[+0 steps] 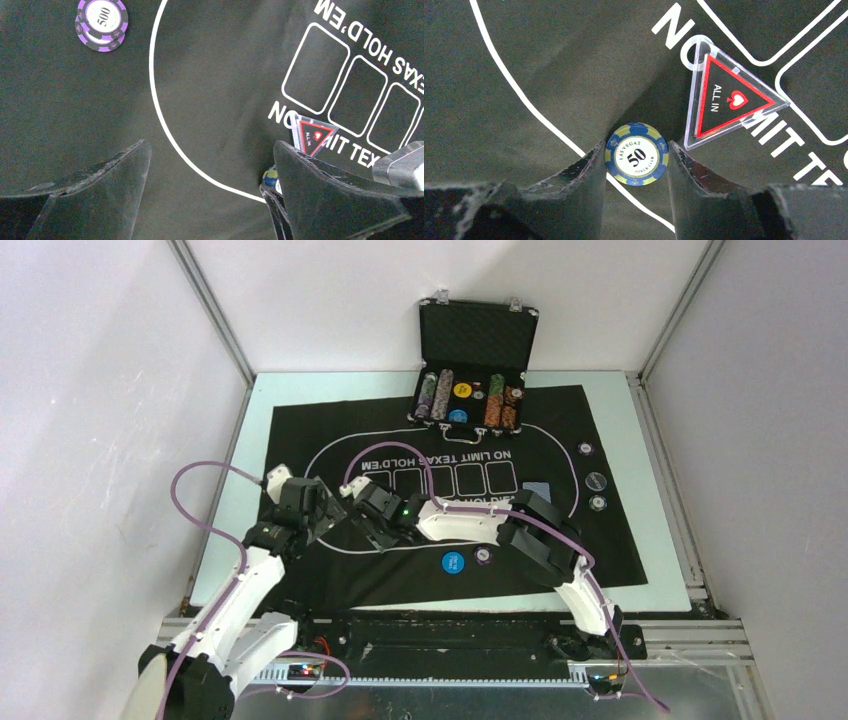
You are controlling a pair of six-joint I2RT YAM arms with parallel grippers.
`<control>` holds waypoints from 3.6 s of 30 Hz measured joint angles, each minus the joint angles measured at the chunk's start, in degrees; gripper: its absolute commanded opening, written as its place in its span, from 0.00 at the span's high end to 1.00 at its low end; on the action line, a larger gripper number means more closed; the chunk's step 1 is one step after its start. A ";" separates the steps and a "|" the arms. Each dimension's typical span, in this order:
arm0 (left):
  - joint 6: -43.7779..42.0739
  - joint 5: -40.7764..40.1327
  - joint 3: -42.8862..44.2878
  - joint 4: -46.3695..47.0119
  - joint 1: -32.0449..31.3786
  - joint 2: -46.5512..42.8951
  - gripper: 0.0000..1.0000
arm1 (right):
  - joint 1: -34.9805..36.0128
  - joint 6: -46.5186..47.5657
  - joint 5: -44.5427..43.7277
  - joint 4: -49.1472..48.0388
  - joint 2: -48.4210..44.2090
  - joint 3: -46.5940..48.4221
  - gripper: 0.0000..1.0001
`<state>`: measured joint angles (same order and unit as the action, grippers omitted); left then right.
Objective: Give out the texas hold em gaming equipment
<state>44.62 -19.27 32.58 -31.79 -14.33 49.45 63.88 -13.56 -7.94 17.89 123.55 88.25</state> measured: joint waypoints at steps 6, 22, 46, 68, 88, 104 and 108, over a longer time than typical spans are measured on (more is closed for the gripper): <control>-0.02 0.04 0.00 0.09 0.00 0.02 0.00 | -0.22 -0.02 0.15 -0.04 -0.74 -0.02 0.69; -0.04 0.57 0.00 0.59 0.00 0.02 0.00 | -1.92 -1.03 -0.31 -1.11 -6.73 -3.41 0.73; -2.21 6.21 -0.02 4.28 0.11 3.65 0.00 | -14.71 -19.96 -11.76 9.05 -47.52 -50.93 0.75; -2.62 6.60 -0.02 4.28 0.11 6.82 0.00 | -15.67 -24.00 -14.01 5.75 -46.62 -53.70 0.34; -2.29 10.93 3.48 5.86 -11.50 15.98 0.00 | -25.77 -20.83 -14.80 7.04 -69.42 -54.36 0.01; -7.65 13.49 14.82 0.00 -19.52 36.15 0.21 | -47.82 -18.67 3.80 -5.53 -79.32 -67.04 0.00; -8.61 12.79 17.53 -2.25 -21.16 40.11 0.32 | -49.18 -19.23 6.86 -7.63 -79.10 -67.54 0.00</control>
<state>36.01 -6.48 50.11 -34.04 -35.48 89.56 14.70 -32.80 -1.08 10.26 44.45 20.71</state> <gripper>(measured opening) 0.742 0.993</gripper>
